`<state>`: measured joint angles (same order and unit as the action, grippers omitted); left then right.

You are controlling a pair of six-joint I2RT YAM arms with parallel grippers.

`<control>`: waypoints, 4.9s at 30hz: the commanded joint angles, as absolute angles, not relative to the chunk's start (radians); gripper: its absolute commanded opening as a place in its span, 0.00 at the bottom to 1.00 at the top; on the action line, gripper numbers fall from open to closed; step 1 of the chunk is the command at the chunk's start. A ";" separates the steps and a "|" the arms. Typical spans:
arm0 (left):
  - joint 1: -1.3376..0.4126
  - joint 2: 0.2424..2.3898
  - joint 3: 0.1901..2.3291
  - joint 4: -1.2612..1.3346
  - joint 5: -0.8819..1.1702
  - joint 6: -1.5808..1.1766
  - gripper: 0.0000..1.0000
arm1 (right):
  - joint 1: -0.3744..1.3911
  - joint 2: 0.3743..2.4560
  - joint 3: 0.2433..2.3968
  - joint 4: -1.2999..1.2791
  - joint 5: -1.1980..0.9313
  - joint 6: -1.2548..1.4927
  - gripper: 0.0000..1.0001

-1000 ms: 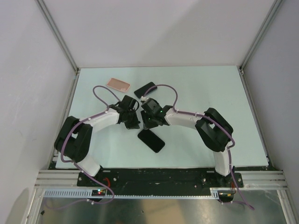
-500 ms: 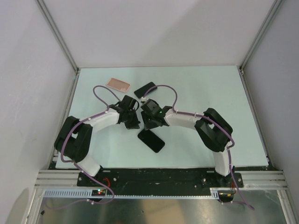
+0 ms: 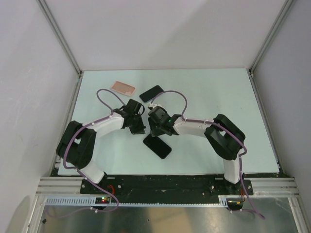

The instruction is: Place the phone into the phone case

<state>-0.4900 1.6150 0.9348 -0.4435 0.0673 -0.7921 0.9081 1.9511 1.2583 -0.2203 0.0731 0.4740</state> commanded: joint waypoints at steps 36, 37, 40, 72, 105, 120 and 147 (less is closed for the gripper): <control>-0.533 1.509 0.819 -0.434 0.054 -0.778 0.05 | 0.889 1.828 1.198 -0.347 0.082 0.343 0.66; -0.536 1.508 0.819 -0.434 0.053 -0.778 0.05 | 0.890 1.822 1.194 -0.345 0.073 0.340 0.67; -0.541 1.509 0.818 -0.433 0.050 -0.777 0.05 | 0.893 1.786 1.158 -0.324 0.047 0.331 0.69; -0.381 1.374 0.854 -0.487 0.064 -0.726 0.05 | 1.031 1.801 1.064 -0.307 0.148 0.239 0.99; -0.360 1.379 0.886 -0.489 0.093 -0.725 0.05 | 0.639 1.707 1.093 -0.367 0.228 0.411 0.29; -0.360 1.393 0.932 -0.488 0.113 -0.726 0.06 | 0.327 1.833 1.204 -0.369 0.341 0.381 0.34; -0.258 1.802 1.432 -0.513 -0.013 -0.737 0.43 | 0.366 1.592 1.291 -0.538 0.266 0.399 0.99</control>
